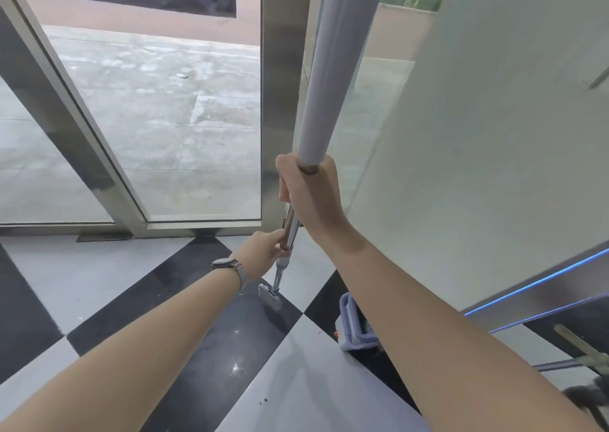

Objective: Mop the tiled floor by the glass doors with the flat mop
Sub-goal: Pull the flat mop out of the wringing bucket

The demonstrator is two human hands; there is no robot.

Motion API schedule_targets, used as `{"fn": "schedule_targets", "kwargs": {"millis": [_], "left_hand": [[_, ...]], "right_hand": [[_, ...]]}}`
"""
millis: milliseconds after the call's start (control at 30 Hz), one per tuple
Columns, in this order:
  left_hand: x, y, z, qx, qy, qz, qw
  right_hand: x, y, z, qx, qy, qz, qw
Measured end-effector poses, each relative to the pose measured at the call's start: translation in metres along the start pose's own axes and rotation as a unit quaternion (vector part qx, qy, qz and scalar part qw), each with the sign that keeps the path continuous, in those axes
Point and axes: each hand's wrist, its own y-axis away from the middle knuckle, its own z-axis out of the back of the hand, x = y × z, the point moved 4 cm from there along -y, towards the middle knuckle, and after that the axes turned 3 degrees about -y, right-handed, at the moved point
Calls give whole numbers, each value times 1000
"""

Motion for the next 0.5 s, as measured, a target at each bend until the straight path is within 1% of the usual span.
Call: {"fn": "schedule_targets", "kwargs": {"millis": [233, 367, 500], "left_hand": [[30, 15, -11, 15, 27, 34, 999], [45, 22, -18, 11, 26, 31, 999], [60, 32, -20, 36, 30, 40, 998]], "right_hand": [[-28, 7, -24, 15, 6, -24, 1000], [-41, 11, -43, 28, 7, -25, 999], [-59, 16, -61, 33, 9, -32, 999]]}}
